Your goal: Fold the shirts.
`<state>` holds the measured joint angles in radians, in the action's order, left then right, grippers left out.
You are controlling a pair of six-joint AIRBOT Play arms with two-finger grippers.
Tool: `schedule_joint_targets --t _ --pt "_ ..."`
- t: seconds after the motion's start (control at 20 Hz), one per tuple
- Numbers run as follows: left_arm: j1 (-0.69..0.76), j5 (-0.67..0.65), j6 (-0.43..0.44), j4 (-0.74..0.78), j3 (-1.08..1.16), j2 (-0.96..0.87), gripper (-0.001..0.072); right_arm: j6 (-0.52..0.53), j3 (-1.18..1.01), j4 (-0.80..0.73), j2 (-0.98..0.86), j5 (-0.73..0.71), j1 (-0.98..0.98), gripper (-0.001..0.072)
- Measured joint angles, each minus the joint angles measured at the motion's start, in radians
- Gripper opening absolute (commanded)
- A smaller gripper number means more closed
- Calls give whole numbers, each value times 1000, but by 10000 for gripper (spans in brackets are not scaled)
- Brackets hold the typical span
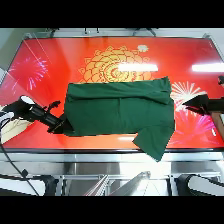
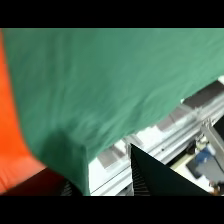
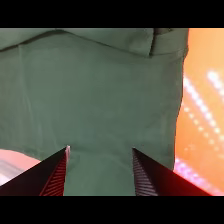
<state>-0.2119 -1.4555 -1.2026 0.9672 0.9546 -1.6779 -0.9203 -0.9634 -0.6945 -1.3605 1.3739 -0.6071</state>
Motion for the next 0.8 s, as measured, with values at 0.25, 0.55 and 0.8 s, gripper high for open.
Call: schedule_joint_targets --t 0.25,0.55,0.8 --pt "-78 -23 7 61 80 -37 350 -23 0 -2 10 17 -7 460" --pt "-153 -61 43 18 100 -76 321 -34 0 -2 13 21 -8 460" --pt "-84 19 87 -103 103 -91 263 -42 0 -2 13 39 -8 460"
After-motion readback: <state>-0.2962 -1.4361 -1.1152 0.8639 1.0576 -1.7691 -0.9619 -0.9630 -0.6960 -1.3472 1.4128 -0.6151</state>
